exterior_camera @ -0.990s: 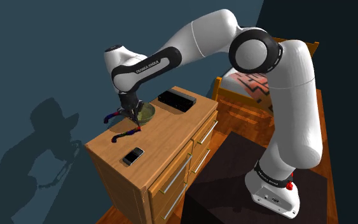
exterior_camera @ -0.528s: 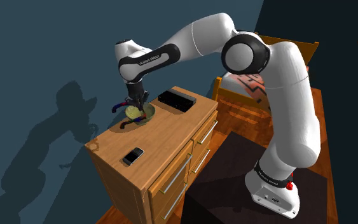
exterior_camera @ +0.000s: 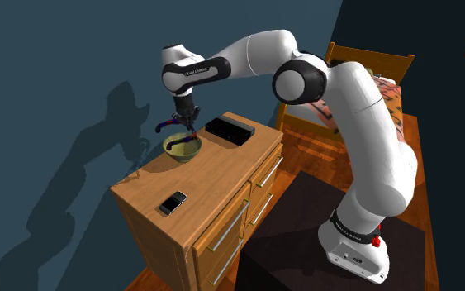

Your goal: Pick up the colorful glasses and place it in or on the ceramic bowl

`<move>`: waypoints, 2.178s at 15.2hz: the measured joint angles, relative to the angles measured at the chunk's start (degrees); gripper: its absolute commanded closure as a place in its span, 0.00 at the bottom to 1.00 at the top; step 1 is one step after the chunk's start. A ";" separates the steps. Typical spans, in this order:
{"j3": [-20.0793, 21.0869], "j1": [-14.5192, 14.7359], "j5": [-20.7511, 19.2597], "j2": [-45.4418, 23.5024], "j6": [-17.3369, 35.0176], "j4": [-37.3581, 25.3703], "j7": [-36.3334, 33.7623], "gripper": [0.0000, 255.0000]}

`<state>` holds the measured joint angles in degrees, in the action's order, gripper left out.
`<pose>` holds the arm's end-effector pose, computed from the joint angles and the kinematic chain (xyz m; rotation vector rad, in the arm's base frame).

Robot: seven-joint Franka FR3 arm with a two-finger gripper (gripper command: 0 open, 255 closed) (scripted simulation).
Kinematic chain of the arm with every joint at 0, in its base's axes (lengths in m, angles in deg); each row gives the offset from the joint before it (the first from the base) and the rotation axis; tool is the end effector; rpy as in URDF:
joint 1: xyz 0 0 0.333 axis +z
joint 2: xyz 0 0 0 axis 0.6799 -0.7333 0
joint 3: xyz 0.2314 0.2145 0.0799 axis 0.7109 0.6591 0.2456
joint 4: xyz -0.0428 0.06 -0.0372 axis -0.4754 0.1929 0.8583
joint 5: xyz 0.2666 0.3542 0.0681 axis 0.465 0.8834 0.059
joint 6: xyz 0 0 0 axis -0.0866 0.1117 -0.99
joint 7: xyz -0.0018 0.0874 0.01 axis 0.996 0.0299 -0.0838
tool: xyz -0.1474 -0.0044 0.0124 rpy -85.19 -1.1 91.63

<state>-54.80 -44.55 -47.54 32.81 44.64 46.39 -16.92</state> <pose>0.7958 0.0380 0.2785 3.0255 -0.4080 -0.1146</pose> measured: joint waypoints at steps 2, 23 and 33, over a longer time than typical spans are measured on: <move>-0.54 -1.34 0.01 -3.36 -2.45 -6.03 2.43 1.00; -1.56 -3.15 -0.40 -14.23 0.63 -14.05 5.30 1.00; -1.56 -3.15 -0.40 -14.25 0.69 -14.03 5.29 0.00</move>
<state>-56.36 -47.70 -47.94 18.56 45.33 32.36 -11.63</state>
